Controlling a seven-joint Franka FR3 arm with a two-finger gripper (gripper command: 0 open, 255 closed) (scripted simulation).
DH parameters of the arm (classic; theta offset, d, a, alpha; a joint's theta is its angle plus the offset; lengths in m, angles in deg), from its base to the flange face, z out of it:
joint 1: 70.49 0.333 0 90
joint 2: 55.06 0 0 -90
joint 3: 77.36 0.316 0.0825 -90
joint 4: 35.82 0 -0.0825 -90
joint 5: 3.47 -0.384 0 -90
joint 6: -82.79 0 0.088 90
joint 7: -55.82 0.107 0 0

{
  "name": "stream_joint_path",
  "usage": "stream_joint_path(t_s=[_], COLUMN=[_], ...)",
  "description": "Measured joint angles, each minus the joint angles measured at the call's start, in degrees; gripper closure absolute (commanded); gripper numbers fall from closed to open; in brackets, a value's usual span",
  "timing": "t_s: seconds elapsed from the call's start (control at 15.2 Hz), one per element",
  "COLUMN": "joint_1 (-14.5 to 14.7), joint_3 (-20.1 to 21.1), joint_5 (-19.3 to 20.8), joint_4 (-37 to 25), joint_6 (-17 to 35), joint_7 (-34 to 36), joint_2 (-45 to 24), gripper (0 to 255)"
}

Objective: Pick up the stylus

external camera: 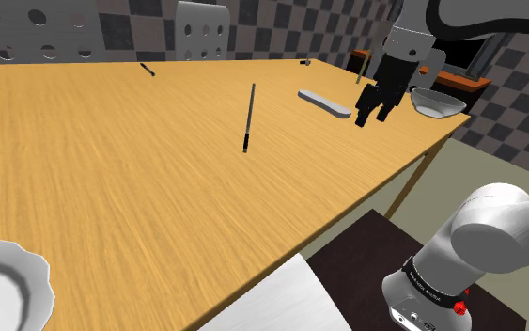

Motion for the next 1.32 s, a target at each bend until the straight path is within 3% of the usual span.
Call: stream_joint_path(t_s=[0.13, 0.4, 0.86, 1.32], joint_1=[0.1, 0.7, 1.9, 3.2], joint_3=[0.2, 1.6, 2.7, 3.1], joint_5=[-0.9, -8.6, -25.5, -44.3], joint_4=[-0.7, -3.8, -10.5, -15.1], joint_6=[-0.9, -6.2, -13.8, -15.3], joint_7=[1.0, 8.6, 23.7, 37.6], joint_2=[-0.9, -6.2, -16.9, -27.9], gripper=[0, 0, 0, 0])
